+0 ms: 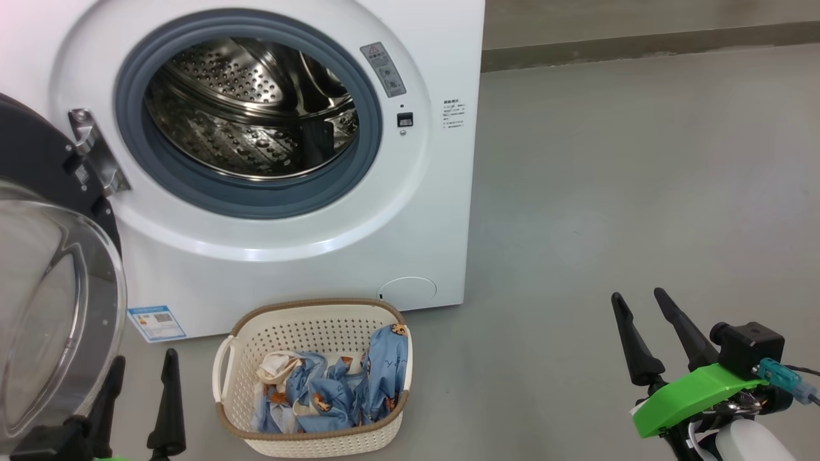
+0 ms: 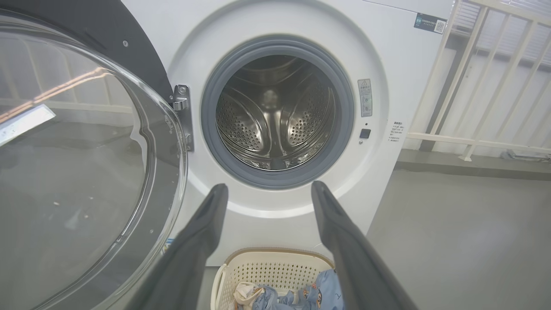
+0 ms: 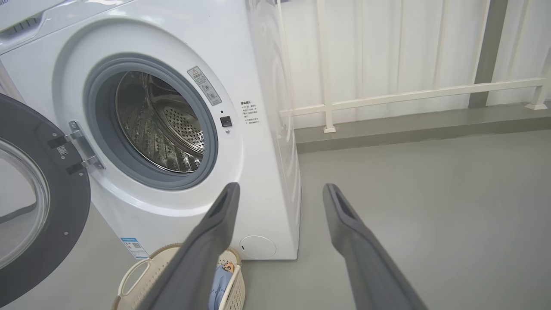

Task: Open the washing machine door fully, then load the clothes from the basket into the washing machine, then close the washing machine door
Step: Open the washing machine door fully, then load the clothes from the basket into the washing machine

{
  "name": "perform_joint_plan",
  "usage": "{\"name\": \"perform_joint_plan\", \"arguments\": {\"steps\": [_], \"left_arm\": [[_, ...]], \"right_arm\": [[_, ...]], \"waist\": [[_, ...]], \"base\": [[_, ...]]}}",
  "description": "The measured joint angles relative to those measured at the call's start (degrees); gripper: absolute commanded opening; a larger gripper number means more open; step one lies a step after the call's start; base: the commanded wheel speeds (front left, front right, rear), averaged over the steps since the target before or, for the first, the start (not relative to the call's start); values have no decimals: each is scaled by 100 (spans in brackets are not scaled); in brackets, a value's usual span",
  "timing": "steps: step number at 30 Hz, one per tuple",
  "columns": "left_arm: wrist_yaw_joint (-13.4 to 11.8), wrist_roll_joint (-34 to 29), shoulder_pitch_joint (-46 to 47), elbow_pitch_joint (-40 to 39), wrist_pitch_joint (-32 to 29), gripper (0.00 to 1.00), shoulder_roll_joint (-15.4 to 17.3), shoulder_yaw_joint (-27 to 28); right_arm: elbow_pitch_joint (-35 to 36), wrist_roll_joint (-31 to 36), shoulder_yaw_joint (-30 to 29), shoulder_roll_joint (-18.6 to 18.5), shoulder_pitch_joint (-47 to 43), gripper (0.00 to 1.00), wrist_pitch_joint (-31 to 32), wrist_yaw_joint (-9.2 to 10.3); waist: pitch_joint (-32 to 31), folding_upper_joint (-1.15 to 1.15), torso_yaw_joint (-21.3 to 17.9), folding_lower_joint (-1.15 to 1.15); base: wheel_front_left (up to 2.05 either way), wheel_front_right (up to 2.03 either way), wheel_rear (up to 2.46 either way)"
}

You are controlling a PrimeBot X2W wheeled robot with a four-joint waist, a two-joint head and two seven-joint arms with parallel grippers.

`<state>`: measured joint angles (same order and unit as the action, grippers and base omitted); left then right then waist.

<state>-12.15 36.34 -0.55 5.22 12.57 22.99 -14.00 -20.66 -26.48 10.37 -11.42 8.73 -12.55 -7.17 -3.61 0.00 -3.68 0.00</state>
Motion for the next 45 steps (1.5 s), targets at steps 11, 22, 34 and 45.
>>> {"name": "perform_joint_plan", "arguments": {"steps": [11, 22, 34, 45], "left_arm": [[110, 37, -2, 145, 81, 100, -73, 10], [204, 43, 4, 245, 112, 100, -113, 13], [260, 42, 18, 326, 157, 100, -116, 26], [287, 42, 20, 378, 163, 100, -116, 31]], "right_arm": [[171, 108, -118, -10, -6, 100, 125, 1], [221, 121, -134, 11, -24, 100, 189, 0], [245, 124, -135, 32, -26, 100, 190, 1], [247, 127, -145, 52, -26, 100, 190, 1]], "waist": [[-21, 0, -1, 0], [-61, 0, 35, 0], [-18, 0, 21, 0], [-16, 0, 14, 0]], "base": [[0, 0, 0], [0, 0, 0], [0, 0, 0], [7, -7, 0]]}}
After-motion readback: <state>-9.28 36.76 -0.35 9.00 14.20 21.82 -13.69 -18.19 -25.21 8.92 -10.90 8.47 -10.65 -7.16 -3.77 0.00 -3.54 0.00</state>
